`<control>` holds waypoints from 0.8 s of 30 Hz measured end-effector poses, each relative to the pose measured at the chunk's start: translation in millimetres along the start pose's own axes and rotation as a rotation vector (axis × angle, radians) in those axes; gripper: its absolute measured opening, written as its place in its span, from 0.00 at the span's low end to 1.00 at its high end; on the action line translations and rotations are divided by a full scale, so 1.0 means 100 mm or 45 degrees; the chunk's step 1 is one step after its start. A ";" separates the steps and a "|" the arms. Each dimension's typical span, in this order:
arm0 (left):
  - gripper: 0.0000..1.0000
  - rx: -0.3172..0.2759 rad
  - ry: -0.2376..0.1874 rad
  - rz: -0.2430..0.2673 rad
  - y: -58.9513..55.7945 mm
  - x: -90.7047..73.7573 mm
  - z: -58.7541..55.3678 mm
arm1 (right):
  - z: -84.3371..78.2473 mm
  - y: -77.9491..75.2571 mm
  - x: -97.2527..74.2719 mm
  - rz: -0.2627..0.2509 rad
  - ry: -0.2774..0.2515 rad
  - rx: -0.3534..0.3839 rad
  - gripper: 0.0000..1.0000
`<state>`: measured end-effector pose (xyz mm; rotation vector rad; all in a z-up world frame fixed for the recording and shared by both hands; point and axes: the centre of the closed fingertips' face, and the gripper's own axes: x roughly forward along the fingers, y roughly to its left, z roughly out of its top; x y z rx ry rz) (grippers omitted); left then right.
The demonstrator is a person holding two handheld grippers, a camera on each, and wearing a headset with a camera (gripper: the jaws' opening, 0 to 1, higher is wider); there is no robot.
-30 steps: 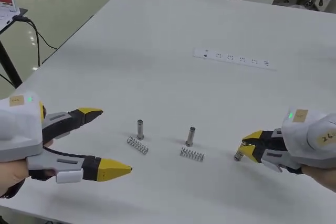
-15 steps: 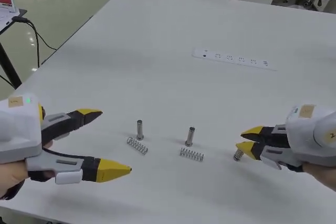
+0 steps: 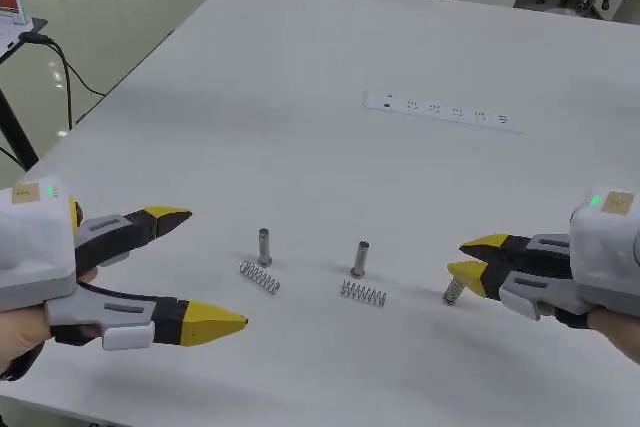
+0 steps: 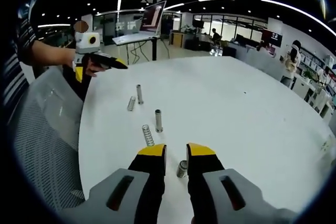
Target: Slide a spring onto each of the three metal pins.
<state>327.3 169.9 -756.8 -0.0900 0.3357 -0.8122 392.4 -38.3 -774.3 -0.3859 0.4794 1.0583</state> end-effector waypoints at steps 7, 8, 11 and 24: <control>0.98 -0.002 -0.022 -0.006 -0.02 0.00 0.05 | 0.05 0.09 -0.07 0.008 -0.038 0.044 0.12; 0.98 -0.001 -0.019 -0.007 -0.02 0.00 0.05 | 0.06 0.11 -0.08 0.013 -0.040 0.042 0.12; 0.98 -0.003 -0.017 -0.009 -0.01 0.00 0.05 | 0.07 0.15 -0.09 0.026 -0.037 0.032 0.12; 0.96 0.000 0.001 0.003 0.03 -0.04 0.04 | 0.22 0.31 0.06 0.107 -0.021 -0.069 0.11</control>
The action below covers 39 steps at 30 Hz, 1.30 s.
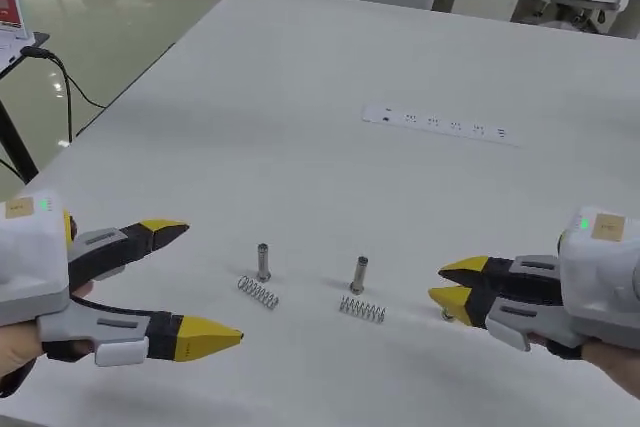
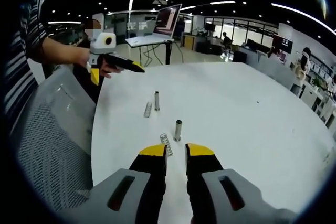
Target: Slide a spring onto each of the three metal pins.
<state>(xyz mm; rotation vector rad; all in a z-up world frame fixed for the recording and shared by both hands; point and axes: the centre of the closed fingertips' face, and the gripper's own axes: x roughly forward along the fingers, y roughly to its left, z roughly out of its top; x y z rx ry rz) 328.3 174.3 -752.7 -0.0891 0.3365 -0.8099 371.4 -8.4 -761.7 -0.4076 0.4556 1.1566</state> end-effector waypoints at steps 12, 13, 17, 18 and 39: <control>0.96 -0.007 0.010 0.001 0.01 -0.01 -0.01 | 0.06 0.15 0.21 0.079 0.034 -0.075 0.10; 0.96 -0.008 0.012 -0.002 0.00 -0.01 -0.01 | 0.06 0.16 0.23 0.086 0.044 -0.079 0.10; 0.96 -0.005 0.014 0.000 0.01 -0.02 -0.02 | 0.05 0.20 0.33 0.102 0.067 -0.094 0.10; 0.96 -0.007 0.011 0.001 0.01 -0.02 -0.02 | 0.05 0.21 0.35 0.105 0.070 -0.097 0.10; 0.96 -0.002 0.003 0.003 0.03 -0.06 -0.04 | -0.36 0.24 0.78 0.141 0.320 -0.197 0.10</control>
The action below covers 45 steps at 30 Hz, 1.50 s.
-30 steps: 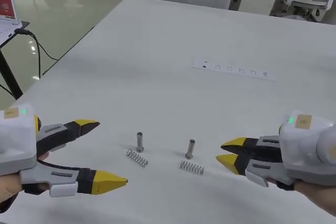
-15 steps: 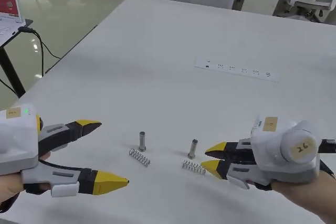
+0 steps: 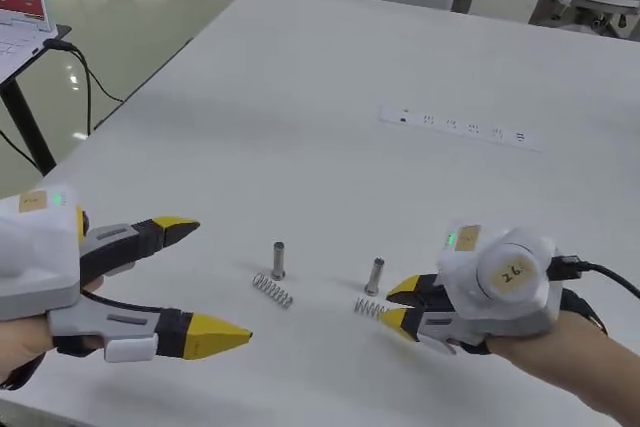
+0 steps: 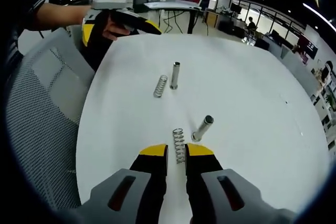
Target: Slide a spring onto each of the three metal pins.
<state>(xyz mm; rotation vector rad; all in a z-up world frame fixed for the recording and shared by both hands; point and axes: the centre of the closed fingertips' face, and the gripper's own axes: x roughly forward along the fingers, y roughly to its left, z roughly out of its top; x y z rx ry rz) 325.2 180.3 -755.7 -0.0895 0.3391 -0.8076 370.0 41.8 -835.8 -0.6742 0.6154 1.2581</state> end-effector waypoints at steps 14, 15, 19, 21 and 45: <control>0.95 -0.024 -0.004 0.001 0.02 0.01 -0.03 | -0.16 -0.03 0.14 0.012 0.092 0.002 0.10; 0.95 -0.047 -0.044 -0.001 0.01 0.01 0.02 | -0.19 -0.04 0.15 0.005 0.110 0.014 0.09; 0.95 -0.044 -0.045 0.005 0.01 0.00 0.02 | -0.17 0.00 0.18 0.015 0.078 0.019 0.08; 0.95 -0.032 -0.020 -0.003 0.00 0.00 -0.02 | -0.20 0.00 0.17 0.013 0.097 0.026 0.08; 0.78 -0.009 0.068 -0.176 -0.31 0.14 -0.09 | 0.05 0.13 -0.24 0.029 0.016 -0.096 0.07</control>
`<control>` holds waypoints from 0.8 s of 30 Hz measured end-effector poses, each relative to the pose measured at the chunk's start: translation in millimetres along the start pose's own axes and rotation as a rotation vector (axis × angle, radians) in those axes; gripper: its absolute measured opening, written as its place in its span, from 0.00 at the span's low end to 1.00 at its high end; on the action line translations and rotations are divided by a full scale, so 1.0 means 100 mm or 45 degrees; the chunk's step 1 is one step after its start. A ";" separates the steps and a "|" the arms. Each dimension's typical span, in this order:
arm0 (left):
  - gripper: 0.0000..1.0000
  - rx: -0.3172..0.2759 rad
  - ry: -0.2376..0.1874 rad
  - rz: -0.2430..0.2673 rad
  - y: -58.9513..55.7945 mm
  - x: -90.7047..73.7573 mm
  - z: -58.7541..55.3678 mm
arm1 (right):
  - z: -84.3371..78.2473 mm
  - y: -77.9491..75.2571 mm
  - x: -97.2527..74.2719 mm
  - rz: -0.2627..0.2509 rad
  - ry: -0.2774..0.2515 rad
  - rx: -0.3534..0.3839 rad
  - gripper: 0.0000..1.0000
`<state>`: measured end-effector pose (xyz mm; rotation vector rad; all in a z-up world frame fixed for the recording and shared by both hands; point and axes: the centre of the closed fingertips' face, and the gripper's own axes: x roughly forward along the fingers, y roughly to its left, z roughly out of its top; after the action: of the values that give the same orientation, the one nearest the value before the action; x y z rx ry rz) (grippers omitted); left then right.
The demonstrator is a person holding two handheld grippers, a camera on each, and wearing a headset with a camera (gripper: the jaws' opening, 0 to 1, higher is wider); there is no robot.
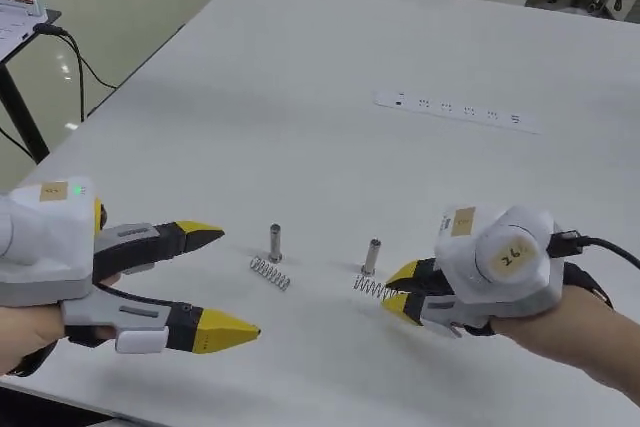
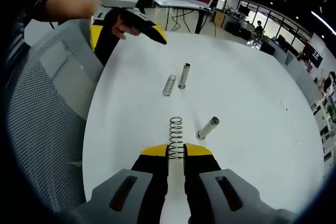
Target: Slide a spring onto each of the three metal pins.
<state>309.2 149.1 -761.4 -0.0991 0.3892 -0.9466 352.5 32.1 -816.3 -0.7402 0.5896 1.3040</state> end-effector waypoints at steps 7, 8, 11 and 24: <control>0.75 0.027 0.041 -0.051 -0.04 0.12 0.00 | 0.10 0.05 -0.12 0.008 -0.028 -0.041 0.07; 0.74 0.031 0.044 -0.057 -0.05 0.13 0.01 | 0.11 0.06 -0.13 0.013 -0.030 -0.050 0.07; 0.73 0.042 0.053 -0.081 -0.06 0.19 0.03 | 0.13 0.11 -0.15 0.027 -0.029 -0.078 0.07; 0.58 0.142 0.166 -0.218 -0.23 0.54 -0.01 | 0.23 0.26 -0.22 0.066 -0.050 -0.128 0.07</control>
<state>319.1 91.8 -771.3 0.0317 0.4523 -1.1454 322.0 38.8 -788.9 -0.7841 0.5175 1.4008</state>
